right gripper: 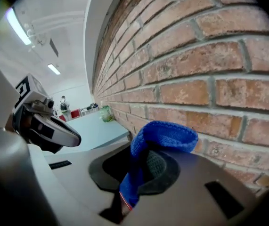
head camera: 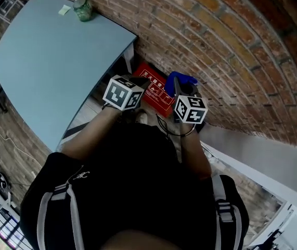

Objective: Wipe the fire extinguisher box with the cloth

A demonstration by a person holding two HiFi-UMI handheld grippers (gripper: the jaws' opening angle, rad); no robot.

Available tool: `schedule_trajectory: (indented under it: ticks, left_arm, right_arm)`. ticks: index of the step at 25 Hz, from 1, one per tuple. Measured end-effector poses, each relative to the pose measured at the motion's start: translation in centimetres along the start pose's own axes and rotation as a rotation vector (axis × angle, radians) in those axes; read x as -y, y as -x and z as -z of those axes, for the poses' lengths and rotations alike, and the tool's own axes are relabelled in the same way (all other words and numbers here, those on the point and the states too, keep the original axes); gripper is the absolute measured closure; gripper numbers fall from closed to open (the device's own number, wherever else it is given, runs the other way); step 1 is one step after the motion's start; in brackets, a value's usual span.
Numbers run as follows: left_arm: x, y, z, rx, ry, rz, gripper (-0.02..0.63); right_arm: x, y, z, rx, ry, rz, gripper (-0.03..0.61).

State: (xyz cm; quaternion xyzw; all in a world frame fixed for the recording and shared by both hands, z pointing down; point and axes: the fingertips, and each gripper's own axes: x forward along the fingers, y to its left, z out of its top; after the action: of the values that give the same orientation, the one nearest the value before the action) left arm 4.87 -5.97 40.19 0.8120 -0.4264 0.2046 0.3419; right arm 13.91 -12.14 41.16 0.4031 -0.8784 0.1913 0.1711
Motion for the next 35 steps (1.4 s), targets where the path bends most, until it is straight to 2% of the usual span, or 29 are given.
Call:
schedule_trajectory:
  ticks: [7,13,17,22,24,30,35]
  left_arm:
    - [-3.7,0.9,2.5,-0.022,0.101,-0.06,0.62]
    - [-7.3,0.7,4.7,-0.04,0.155,-0.089,0.618]
    - [-8.3,-1.4,6.8,-0.04,0.227,-0.056,0.618]
    - [-10.0,-3.2,8.8,-0.055,0.21,-0.028,0.62]
    - [-10.8,-3.4,9.9,-0.048,0.229,-0.029,0.62]
    - [-12.5,-4.1,15.8,-0.061,0.36,-0.044,0.618]
    - [-14.3,-4.2,18.7,-0.079,0.375,-0.083,0.618]
  right_arm:
    - [-2.4,-5.5,3.9,-0.137,0.014,-0.114,0.537]
    - [-5.0,-11.6,6.0,-0.215,0.112,-0.196,0.537]
    - [-5.2,-13.9,9.2,-0.313,0.144,-0.207,0.537]
    - [-4.9,-17.6,12.6,-0.355,0.145,-0.21,0.537]
    - [-4.8,-19.2,13.5,-0.378,0.154,-0.21,0.537]
    - [-4.6,-23.5,16.1,-0.464,0.271,-0.247,0.537]
    - [-3.7,-27.2,19.2,-0.552,0.423,-0.282,0.537]
